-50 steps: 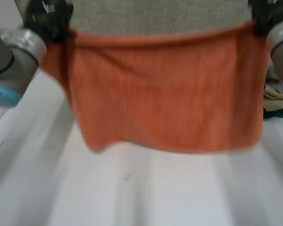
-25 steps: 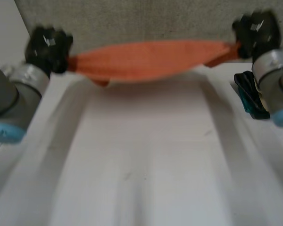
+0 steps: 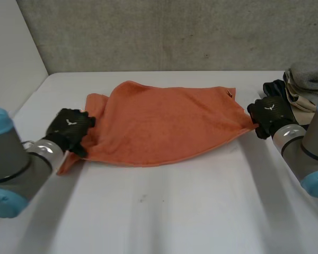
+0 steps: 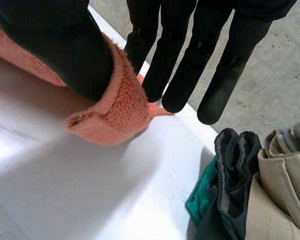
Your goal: Fold the laundry.
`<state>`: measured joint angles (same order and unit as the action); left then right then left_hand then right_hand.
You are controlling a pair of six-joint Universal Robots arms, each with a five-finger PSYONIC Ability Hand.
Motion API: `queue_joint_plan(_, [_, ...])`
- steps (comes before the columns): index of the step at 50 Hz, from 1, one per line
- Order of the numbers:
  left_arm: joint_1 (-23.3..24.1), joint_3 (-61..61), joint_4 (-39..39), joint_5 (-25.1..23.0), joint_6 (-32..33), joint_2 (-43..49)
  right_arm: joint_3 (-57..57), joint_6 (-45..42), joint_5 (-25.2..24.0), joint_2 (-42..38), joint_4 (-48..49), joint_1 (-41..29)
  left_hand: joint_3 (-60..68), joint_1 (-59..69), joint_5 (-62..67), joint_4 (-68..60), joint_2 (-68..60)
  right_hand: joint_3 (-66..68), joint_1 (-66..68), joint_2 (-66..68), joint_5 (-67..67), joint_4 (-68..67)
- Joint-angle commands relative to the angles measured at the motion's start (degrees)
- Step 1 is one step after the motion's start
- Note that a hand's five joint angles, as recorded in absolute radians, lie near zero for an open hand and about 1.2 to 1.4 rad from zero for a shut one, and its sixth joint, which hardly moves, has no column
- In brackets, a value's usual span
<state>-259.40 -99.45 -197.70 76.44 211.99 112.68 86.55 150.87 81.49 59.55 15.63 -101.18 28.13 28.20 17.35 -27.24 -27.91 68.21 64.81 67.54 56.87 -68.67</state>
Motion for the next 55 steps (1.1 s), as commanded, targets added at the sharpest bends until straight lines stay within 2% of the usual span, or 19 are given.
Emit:
queue_joint_plan(1, [-6.5,-7.9,3.9,-2.7,-3.2,-8.8,0.1,-0.1,-0.1,0.0,0.0,0.6,1.4,1.4,2.2,-2.3,-1.7,11.8,15.2,12.5,13.1,-11.3])
queue_joint_plan(7, [-9.6,-10.9,5.0,-3.7,-12.0,-10.1,0.2,-0.2,-0.1,0.0,0.0,0.5,1.8,1.7,2.5,-2.7,-2.0,11.8,15.2,12.5,13.1,-11.3])
queue_joint_plan(12, [-10.3,-10.8,5.7,-4.8,-17.2,-9.4,0.5,-0.2,-0.2,0.0,0.0,0.4,1.8,1.7,2.5,-2.7,-2.0,11.8,15.2,12.5,13.1,-11.3])
queue_joint_plan(20, [-11.2,-9.5,5.6,-7.4,-18.8,-5.5,0.8,-0.2,-0.3,0.0,0.0,0.4,4.5,4.4,5.2,-5.3,-4.7,11.8,15.2,12.5,13.1,-11.3])
queue_joint_plan(29, [-9.3,-5.3,5.0,-7.0,-18.7,1.6,1.5,-0.3,-0.3,0.0,0.0,0.4,10.3,10.3,11.1,-11.2,-10.6,11.8,15.2,12.5,13.1,-11.3])
queue_joint_plan(36, [-8.9,-2.7,0.7,-5.5,-18.5,3.8,2.0,-0.6,-0.4,0.1,-0.2,0.3,30.5,30.4,31.3,-31.4,-30.7,11.8,15.2,12.5,13.1,-11.3])
queue_joint_plan(40, [-8.9,-3.4,-1.3,-3.2,-17.8,2.8,2.3,-2.0,-0.3,1.8,-2.2,0.5,51.8,51.7,52.6,-52.7,-52.0,11.8,15.2,12.5,13.1,-11.3])
queue_joint_plan(44, [-8.7,-5.1,-0.8,-0.2,-16.0,-2.9,2.7,-5.8,-0.5,6.5,-8.7,0.6,51.9,51.8,52.6,-52.8,-52.1,11.8,15.2,12.5,13.1,-11.3])
queue_joint_plan(50, [-9.6,-11.5,2.0,0.0,-8.3,-19.7,3.4,-14.7,-0.6,15.3,-20.7,3.5,51.9,51.8,52.6,-52.8,-52.1,11.8,15.2,12.5,13.1,-11.3])
queue_joint_plan(52, [-10.1,-12.6,4.3,-0.1,-5.5,-24.0,3.4,-19.3,-0.5,19.8,-26.7,6.2,51.9,51.8,52.6,-52.8,-52.1,11.8,15.2,12.5,13.1,-11.3])
queue_joint_plan(55, [-10.9,-14.4,12.4,-0.2,0.9,-31.1,3.1,-25.0,-0.5,25.4,-34.6,8.7,51.9,51.8,52.6,-52.8,-52.1,11.8,15.2,12.5,13.1,-11.3])
